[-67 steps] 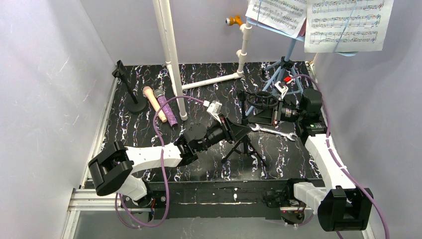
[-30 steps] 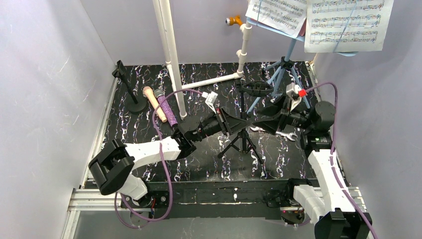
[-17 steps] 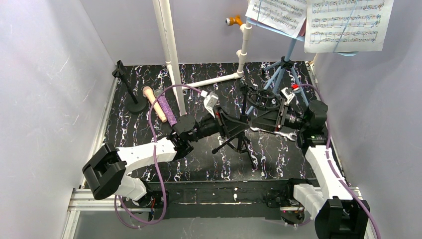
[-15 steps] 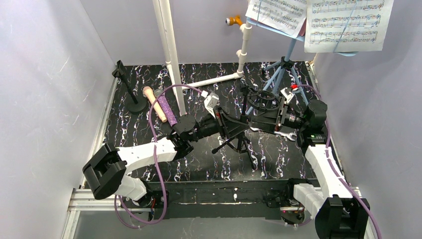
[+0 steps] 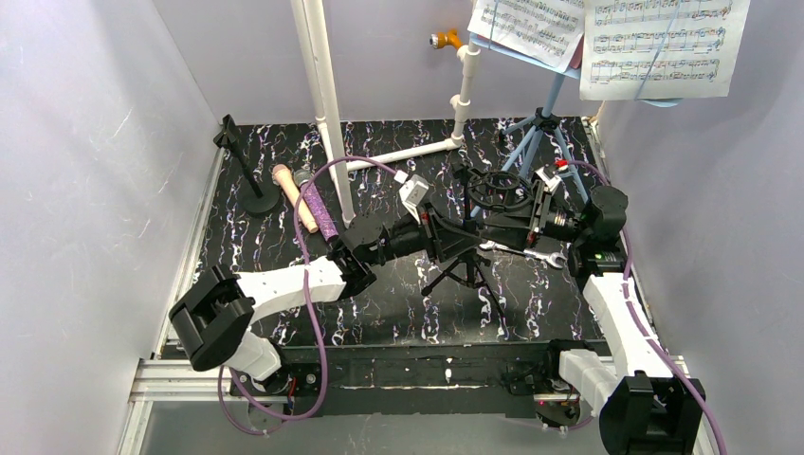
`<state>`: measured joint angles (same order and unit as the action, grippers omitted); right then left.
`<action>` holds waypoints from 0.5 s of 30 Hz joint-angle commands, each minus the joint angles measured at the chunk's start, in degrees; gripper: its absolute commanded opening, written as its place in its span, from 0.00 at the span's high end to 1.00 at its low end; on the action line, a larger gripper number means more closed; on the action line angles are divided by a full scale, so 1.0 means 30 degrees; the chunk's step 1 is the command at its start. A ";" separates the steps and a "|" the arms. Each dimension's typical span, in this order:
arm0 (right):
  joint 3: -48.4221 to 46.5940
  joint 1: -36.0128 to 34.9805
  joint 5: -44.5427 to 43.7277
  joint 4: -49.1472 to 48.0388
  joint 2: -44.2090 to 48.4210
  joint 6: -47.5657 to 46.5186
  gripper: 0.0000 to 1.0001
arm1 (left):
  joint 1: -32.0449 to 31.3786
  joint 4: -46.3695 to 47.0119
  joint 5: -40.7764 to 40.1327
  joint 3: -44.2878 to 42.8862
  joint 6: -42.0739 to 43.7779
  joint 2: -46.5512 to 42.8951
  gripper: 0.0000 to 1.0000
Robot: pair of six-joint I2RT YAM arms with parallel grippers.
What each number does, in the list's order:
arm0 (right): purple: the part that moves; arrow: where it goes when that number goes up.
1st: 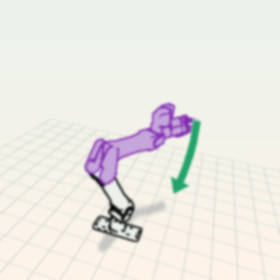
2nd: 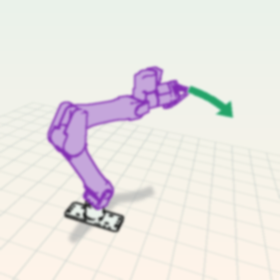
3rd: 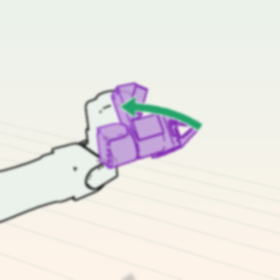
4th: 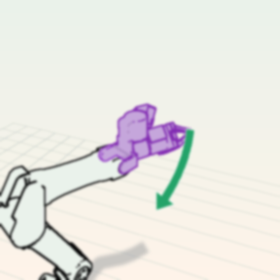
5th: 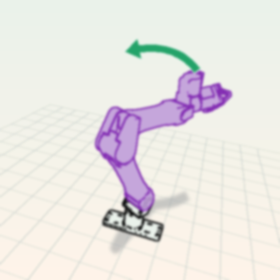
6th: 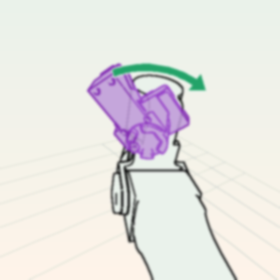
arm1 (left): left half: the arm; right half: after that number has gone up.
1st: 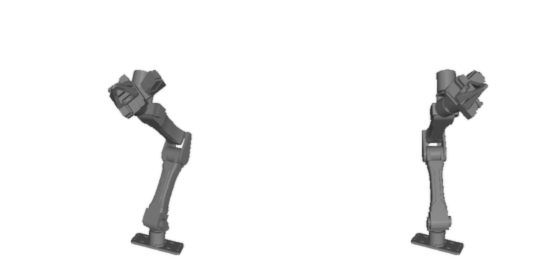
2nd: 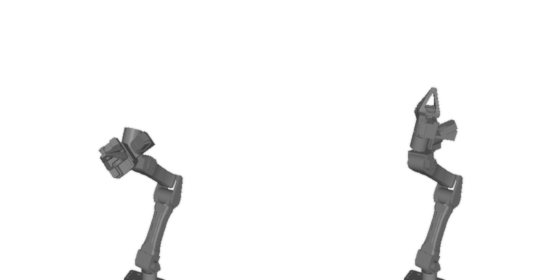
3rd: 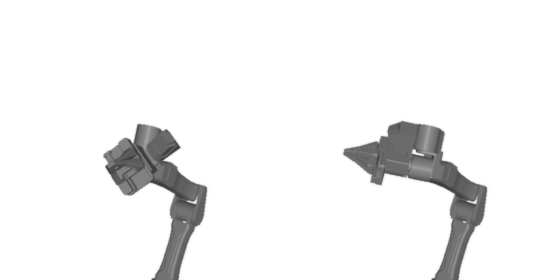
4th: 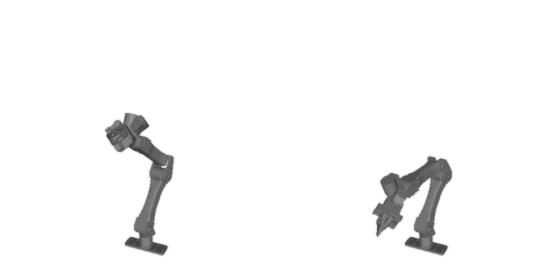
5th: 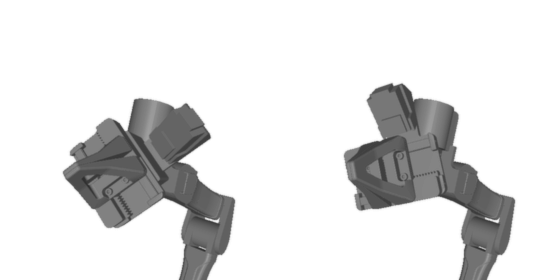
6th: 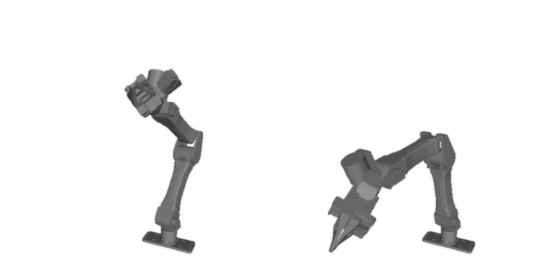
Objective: Pack up the instrument practice props
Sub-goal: Unscrew the knob on the microphone stand.
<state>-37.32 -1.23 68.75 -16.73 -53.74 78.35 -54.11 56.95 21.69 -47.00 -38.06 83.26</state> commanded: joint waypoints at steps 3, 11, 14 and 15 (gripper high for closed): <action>-0.1168 -0.0159 0.0453 -0.0831 0.0140 0.0481 0.34 | -0.0158 0.1100 0.0270 -0.1064 0.0292 0.0322 1.00; -0.1130 -0.0150 0.0484 -0.0941 0.0216 0.0504 0.29 | -0.0154 0.1046 -0.0021 -0.0684 0.0427 0.0301 1.00; -0.1081 -0.0149 0.0437 -0.0985 0.0244 0.0493 0.31 | -0.0173 0.1014 -0.0031 -0.0700 0.0481 0.0309 1.00; -0.1053 -0.0145 0.0371 -0.0908 0.0224 0.0436 0.33 | -0.0160 0.1003 -0.0003 -0.0770 0.0454 0.0359 1.00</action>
<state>-38.04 -1.23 69.01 -16.97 -53.74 79.35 -54.17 56.10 21.89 -47.62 -37.45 85.47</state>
